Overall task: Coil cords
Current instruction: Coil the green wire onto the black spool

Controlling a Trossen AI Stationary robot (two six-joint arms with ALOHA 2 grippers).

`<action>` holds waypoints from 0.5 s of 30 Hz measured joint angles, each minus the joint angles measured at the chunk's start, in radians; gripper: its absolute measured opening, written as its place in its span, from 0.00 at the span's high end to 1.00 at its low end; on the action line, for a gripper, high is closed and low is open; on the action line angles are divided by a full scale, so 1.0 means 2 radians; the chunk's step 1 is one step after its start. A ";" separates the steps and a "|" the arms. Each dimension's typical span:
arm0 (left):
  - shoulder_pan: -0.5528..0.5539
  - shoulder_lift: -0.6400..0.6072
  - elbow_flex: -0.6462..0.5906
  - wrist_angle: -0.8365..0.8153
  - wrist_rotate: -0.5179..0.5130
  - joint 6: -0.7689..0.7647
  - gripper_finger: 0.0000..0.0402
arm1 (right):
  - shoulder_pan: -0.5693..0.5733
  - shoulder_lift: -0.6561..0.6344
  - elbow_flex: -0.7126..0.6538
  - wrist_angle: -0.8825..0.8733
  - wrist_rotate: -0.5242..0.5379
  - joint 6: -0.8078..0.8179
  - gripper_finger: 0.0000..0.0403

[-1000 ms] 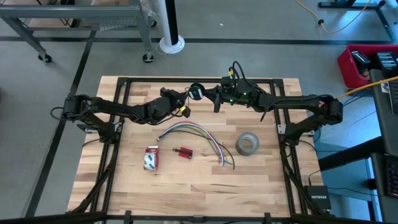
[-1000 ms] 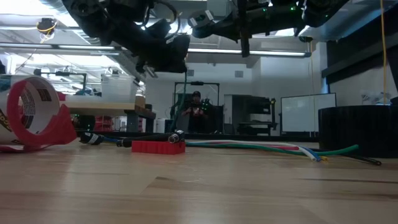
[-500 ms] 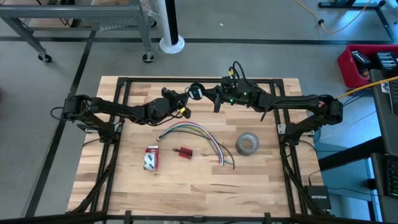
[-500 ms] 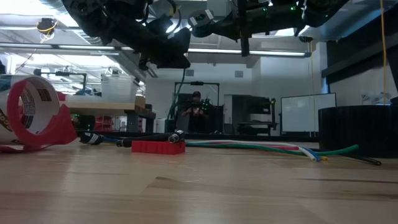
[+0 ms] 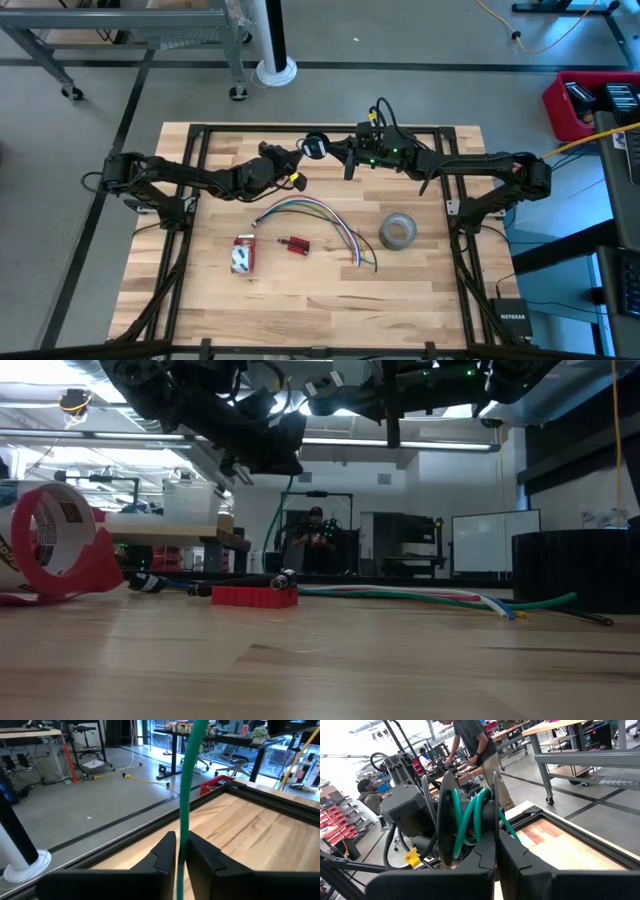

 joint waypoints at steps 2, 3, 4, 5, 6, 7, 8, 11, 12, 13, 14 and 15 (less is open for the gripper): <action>0.000 0.000 0.000 0.000 -0.007 -0.006 0.96 | 0.000 0.000 0.000 0.000 0.000 0.000 0.99; 0.000 0.000 0.000 0.000 -0.009 -0.008 0.98 | 0.000 0.000 0.000 0.000 0.003 0.000 0.99; 0.000 0.000 0.000 0.000 -0.010 -0.010 0.98 | 0.000 0.000 0.000 0.000 0.008 0.000 0.99; 0.000 0.000 0.000 0.000 -0.011 -0.013 0.98 | 0.000 0.000 0.000 0.000 0.013 0.000 0.99; 0.000 0.000 0.000 0.000 -0.011 -0.019 0.98 | 0.000 0.000 0.000 0.000 0.018 0.000 0.99; 0.000 0.000 0.000 0.000 -0.011 -0.024 0.98 | 0.000 0.000 0.000 0.000 0.020 0.000 0.99; 0.000 0.000 0.000 0.000 -0.011 -0.033 0.98 | 0.000 0.000 0.000 0.000 0.023 0.000 0.99; 0.000 0.000 0.000 0.000 -0.011 -0.052 0.99 | 0.000 0.000 0.000 0.005 0.023 0.000 0.99; -0.001 0.000 0.000 0.000 -0.011 -0.059 0.99 | 0.000 0.000 0.000 0.008 0.023 0.000 0.99; -0.002 0.000 0.000 0.000 -0.008 -0.065 0.99 | 0.000 0.000 0.000 0.011 0.023 0.000 0.99; -0.003 0.000 0.000 0.000 -0.005 -0.072 0.99 | 0.000 0.000 0.000 0.011 0.026 0.000 0.99; -0.005 0.000 0.000 0.000 -0.002 -0.076 0.99 | 0.000 0.000 0.000 0.011 0.034 0.000 0.99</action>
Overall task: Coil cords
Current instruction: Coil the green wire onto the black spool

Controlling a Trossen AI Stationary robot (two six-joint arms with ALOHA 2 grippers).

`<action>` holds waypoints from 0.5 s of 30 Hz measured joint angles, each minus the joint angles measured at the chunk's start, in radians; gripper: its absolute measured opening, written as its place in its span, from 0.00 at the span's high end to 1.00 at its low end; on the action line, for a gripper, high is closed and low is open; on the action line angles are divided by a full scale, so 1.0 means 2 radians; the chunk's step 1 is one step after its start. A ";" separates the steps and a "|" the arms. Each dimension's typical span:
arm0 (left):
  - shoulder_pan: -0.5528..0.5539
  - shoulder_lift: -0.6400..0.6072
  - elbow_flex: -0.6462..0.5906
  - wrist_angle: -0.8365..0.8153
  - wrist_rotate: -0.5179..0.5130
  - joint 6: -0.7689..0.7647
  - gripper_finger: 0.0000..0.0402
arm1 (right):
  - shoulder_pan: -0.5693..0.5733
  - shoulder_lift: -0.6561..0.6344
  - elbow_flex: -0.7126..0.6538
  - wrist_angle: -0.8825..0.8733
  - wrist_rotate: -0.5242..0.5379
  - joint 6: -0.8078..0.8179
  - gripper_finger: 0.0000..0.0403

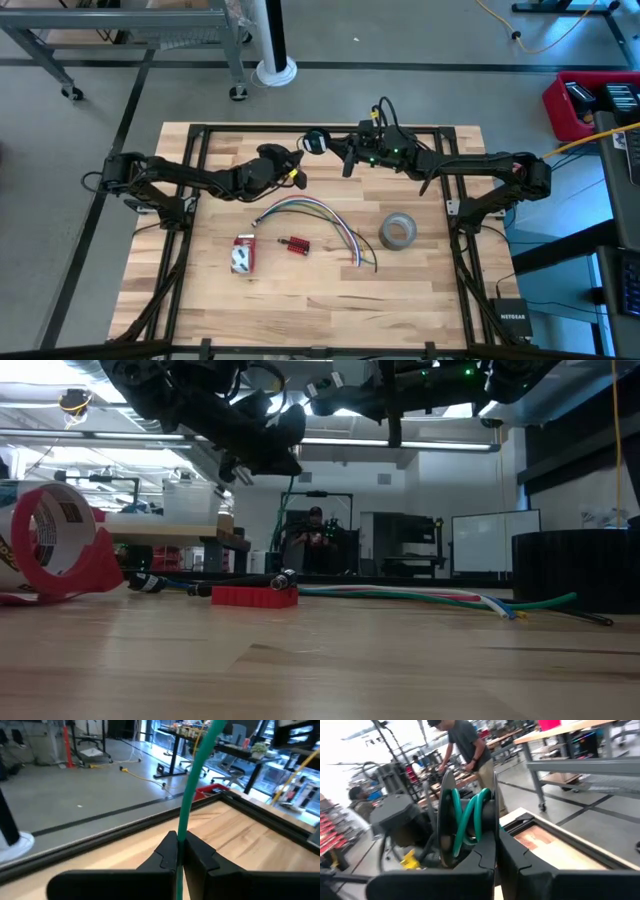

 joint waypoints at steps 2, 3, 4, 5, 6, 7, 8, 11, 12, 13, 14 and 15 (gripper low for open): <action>-0.005 0.004 0.000 0.003 0.007 -0.010 0.99 | 0.000 0.001 0.000 0.001 0.015 0.000 0.99; -0.008 0.007 0.000 0.002 0.009 -0.018 0.99 | 0.000 0.002 0.000 0.003 0.019 0.000 0.99; -0.011 0.013 0.000 0.002 0.009 -0.027 0.99 | 0.000 0.005 0.000 0.004 0.020 0.000 0.99; -0.014 0.019 0.000 0.002 0.010 -0.040 0.99 | 0.000 0.009 0.000 0.007 0.020 0.000 0.99; -0.016 0.027 0.000 0.002 0.010 -0.052 0.99 | 0.000 0.013 0.000 0.011 0.020 0.000 0.99; -0.018 0.035 0.000 0.002 0.010 -0.064 0.99 | 0.000 0.018 0.000 0.016 0.020 0.000 0.99; -0.021 0.044 0.000 0.003 0.010 -0.077 1.00 | 0.000 0.023 0.000 0.021 0.019 0.000 0.99; -0.027 0.074 0.010 0.001 0.019 -0.104 1.00 | 0.000 0.036 0.000 0.025 0.019 0.000 0.99; -0.030 0.085 0.017 0.001 0.023 -0.110 1.00 | 0.000 0.040 0.000 0.025 0.019 0.002 0.99; -0.033 0.095 0.024 0.001 0.026 -0.113 1.00 | 0.000 0.043 0.000 0.026 0.020 0.002 0.99; -0.034 0.105 0.033 0.001 0.030 -0.115 1.00 | 0.000 0.045 0.000 0.026 0.021 0.003 0.99; -0.036 0.115 0.043 0.001 0.035 -0.115 1.00 | 0.000 0.048 0.000 0.026 0.026 0.003 0.99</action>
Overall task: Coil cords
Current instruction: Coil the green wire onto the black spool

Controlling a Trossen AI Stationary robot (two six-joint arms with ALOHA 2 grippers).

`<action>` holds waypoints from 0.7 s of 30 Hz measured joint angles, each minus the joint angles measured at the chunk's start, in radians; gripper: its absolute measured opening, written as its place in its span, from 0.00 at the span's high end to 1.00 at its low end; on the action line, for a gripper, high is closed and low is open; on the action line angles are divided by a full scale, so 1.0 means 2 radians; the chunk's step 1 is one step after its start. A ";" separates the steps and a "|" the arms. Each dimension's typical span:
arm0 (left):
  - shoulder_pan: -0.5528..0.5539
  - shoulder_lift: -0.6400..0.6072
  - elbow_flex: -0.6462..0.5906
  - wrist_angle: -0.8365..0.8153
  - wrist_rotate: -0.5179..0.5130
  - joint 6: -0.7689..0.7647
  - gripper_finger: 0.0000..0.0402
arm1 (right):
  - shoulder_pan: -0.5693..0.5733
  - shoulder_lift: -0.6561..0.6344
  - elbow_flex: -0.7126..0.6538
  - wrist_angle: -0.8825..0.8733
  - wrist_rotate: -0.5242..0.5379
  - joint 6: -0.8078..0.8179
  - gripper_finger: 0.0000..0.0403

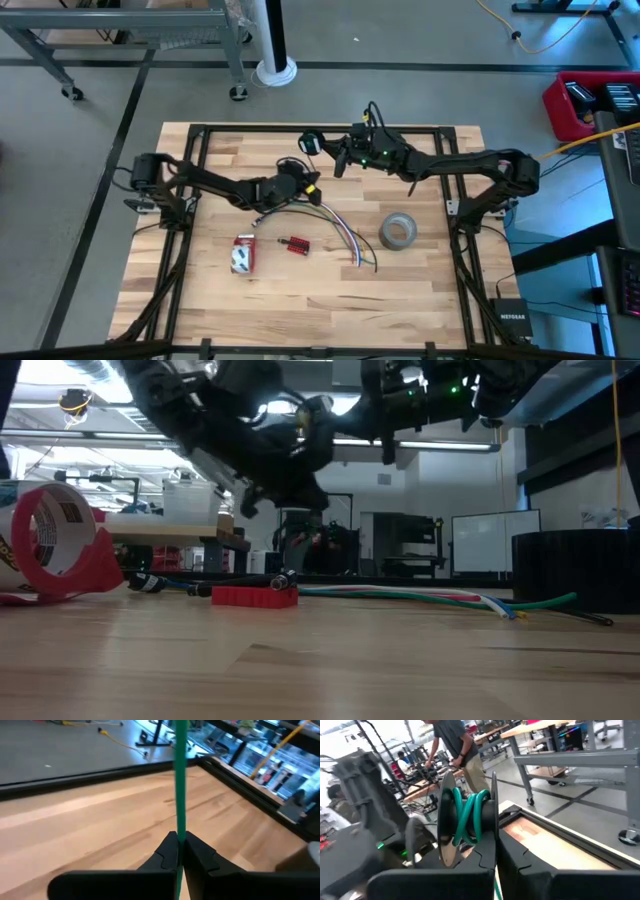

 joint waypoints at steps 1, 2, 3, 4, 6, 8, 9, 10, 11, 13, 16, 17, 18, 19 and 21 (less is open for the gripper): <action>-0.001 0.009 0.011 0.000 0.002 0.000 1.00 | 0.000 0.003 0.000 0.002 0.003 0.000 0.99; -0.002 0.018 0.022 0.000 0.007 0.000 1.00 | 0.000 0.005 0.000 0.002 0.006 0.000 0.99; -0.003 0.027 0.033 -0.001 0.014 0.000 1.00 | 0.000 0.008 0.000 0.003 0.006 0.000 0.99; -0.004 0.035 0.045 0.000 0.022 0.000 1.00 | 0.000 0.010 0.000 0.003 0.007 0.000 0.99; -0.004 0.047 0.067 -0.001 0.035 0.011 1.00 | 0.000 0.015 0.000 0.002 0.007 0.001 0.99; -0.004 0.052 0.086 -0.010 0.042 0.024 1.00 | 0.000 0.018 0.000 -0.001 0.007 0.001 1.00; -0.004 0.052 0.096 -0.026 0.044 0.026 1.00 | 0.000 0.018 0.000 -0.007 0.007 0.001 1.00; -0.004 0.050 0.104 -0.048 0.044 0.026 1.00 | 0.000 0.018 0.000 -0.013 0.007 0.001 1.00; -0.004 0.047 0.112 -0.076 0.044 0.026 1.00 | 0.000 0.018 0.000 -0.018 0.008 0.000 1.00; -0.005 0.041 0.127 -0.128 0.044 0.025 1.00 | 0.000 0.018 0.000 -0.027 0.011 -0.002 1.00; -0.007 0.038 0.150 -0.184 0.044 0.017 1.00 | 0.000 0.018 0.000 -0.028 0.015 -0.004 1.00; -0.010 0.038 0.157 -0.198 0.043 0.016 1.00 | 0.000 0.018 0.000 -0.028 0.015 -0.005 1.00; -0.012 0.038 0.162 -0.210 0.043 0.016 1.00 | 0.000 0.018 0.000 -0.031 0.015 -0.005 1.00; -0.015 0.038 0.168 -0.222 0.043 0.016 1.00 | 0.000 0.018 0.000 -0.034 0.015 -0.005 1.00; -0.019 0.038 0.178 -0.242 0.043 0.016 1.00 | 0.000 0.018 0.000 -0.041 0.015 -0.007 1.00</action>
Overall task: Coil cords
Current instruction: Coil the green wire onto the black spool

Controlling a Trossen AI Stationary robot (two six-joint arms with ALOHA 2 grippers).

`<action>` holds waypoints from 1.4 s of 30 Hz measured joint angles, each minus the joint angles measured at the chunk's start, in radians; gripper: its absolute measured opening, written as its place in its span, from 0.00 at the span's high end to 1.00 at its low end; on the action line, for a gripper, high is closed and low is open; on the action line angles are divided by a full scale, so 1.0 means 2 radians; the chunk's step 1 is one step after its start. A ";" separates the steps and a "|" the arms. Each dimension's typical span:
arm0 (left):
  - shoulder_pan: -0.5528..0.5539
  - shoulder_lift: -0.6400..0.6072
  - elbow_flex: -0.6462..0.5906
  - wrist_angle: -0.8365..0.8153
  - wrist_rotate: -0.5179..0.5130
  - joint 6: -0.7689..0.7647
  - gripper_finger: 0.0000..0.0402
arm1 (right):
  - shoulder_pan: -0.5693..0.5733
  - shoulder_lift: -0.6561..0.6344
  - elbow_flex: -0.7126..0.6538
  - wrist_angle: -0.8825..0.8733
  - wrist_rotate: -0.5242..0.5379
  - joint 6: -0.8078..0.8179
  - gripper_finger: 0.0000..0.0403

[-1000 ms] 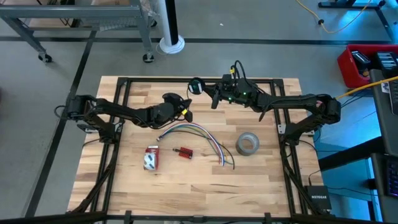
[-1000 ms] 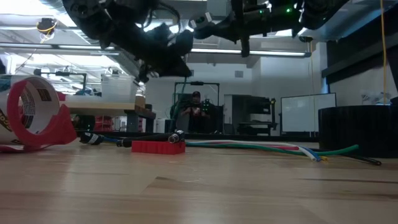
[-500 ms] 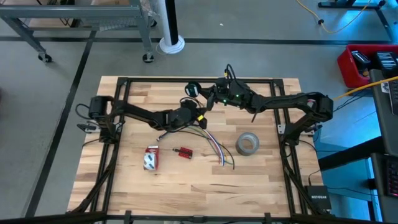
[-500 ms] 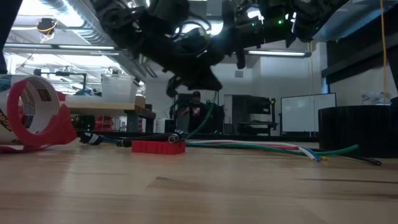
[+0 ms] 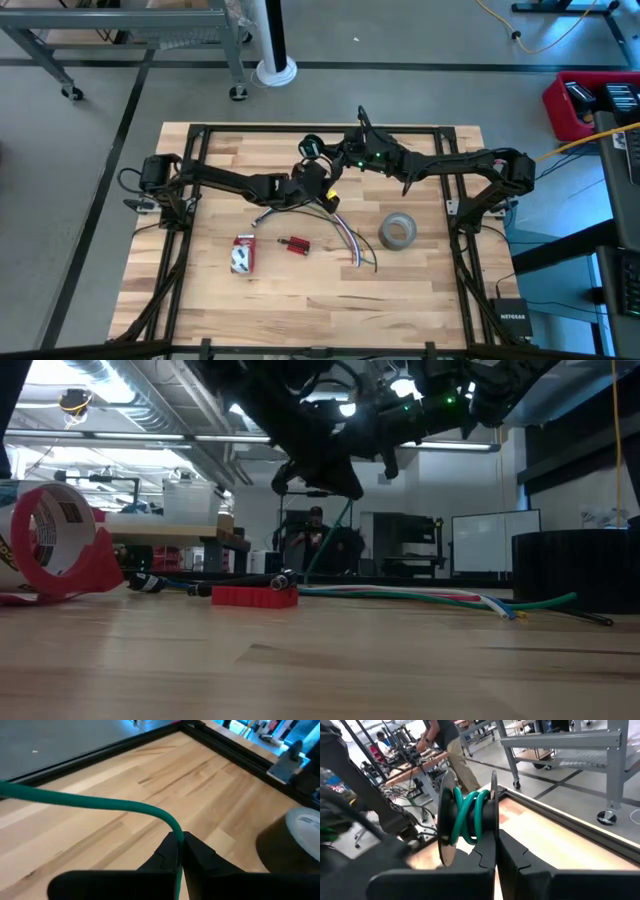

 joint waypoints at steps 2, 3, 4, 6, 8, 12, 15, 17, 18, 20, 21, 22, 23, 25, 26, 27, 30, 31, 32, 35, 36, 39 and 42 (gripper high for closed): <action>-0.004 0.000 0.011 -0.016 0.000 0.003 1.00 | 0.000 0.000 0.000 -0.007 0.000 -0.005 1.00; -0.006 0.000 0.016 -0.025 -0.001 0.008 1.00 | 0.000 0.000 0.000 -0.011 0.000 -0.008 1.00; -0.008 -0.001 0.020 -0.031 -0.004 0.010 1.00 | 0.000 0.000 0.000 -0.015 0.001 -0.009 1.00; -0.011 -0.001 0.027 -0.050 -0.015 0.013 1.00 | 0.000 0.000 0.000 -0.020 0.001 -0.009 1.00; -0.014 -0.004 0.033 -0.064 -0.028 0.021 1.00 | 0.000 0.000 0.000 -0.026 0.001 -0.009 1.00; -0.014 -0.020 0.035 -0.088 -0.046 0.024 1.00 | 0.000 0.000 0.000 -0.039 0.001 -0.010 1.00; -0.014 -0.039 0.035 -0.109 -0.061 0.024 1.00 | 0.000 0.000 0.000 -0.049 0.000 -0.011 1.00; -0.014 -0.050 0.036 -0.118 -0.070 0.030 1.00 | 0.000 0.000 0.000 -0.049 0.000 -0.011 1.00; -0.013 -0.056 0.036 -0.118 -0.071 0.037 1.00 | 0.000 0.000 0.000 -0.048 0.000 -0.011 1.00; -0.010 -0.063 0.036 -0.116 -0.071 0.049 1.00 | 0.000 0.000 0.000 -0.048 -0.009 -0.011 1.00; -0.008 -0.068 0.036 -0.116 -0.071 0.051 1.00 | 0.000 0.000 0.000 -0.046 -0.013 -0.010 1.00; -0.006 -0.069 0.036 -0.114 -0.071 0.054 1.00 | 0.000 0.000 0.000 -0.047 -0.016 -0.010 1.00; -0.004 -0.073 0.036 -0.111 -0.071 0.057 1.00 | 0.000 0.000 0.000 -0.048 -0.018 -0.010 1.00; -0.001 -0.075 0.036 -0.109 -0.072 0.062 1.00 | 0.000 0.000 0.000 -0.049 -0.020 -0.009 1.00; 0.000 -0.076 0.036 -0.107 -0.072 0.062 1.00 | 0.000 0.000 0.000 -0.049 -0.021 -0.009 1.00; 0.001 -0.076 0.036 -0.107 -0.072 0.062 1.00 | 0.000 0.000 0.000 -0.049 -0.022 -0.009 1.00; 0.004 -0.076 0.036 -0.094 -0.071 0.069 1.00 | 0.000 0.000 0.000 -0.049 -0.022 -0.009 1.00; 0.004 -0.076 0.035 -0.084 -0.070 0.077 1.00 | 0.000 0.000 0.000 -0.050 -0.022 -0.009 1.00; 0.004 -0.076 0.035 -0.073 -0.070 0.083 1.00 | 0.000 0.000 0.000 -0.050 -0.023 -0.009 1.00; 0.005 -0.076 0.035 -0.038 -0.070 0.109 1.00 | 0.000 0.000 0.000 -0.054 -0.023 -0.009 1.00; 0.005 -0.077 0.035 -0.028 -0.070 0.119 1.00 | 0.000 0.000 0.000 -0.054 -0.023 -0.009 1.00; 0.008 -0.081 0.035 -0.019 -0.069 0.137 1.00 | 0.000 -0.001 0.000 -0.056 -0.023 -0.009 1.00; 0.011 -0.089 0.036 -0.024 -0.069 0.140 1.00 | 0.000 -0.001 0.000 -0.058 -0.023 -0.009 1.00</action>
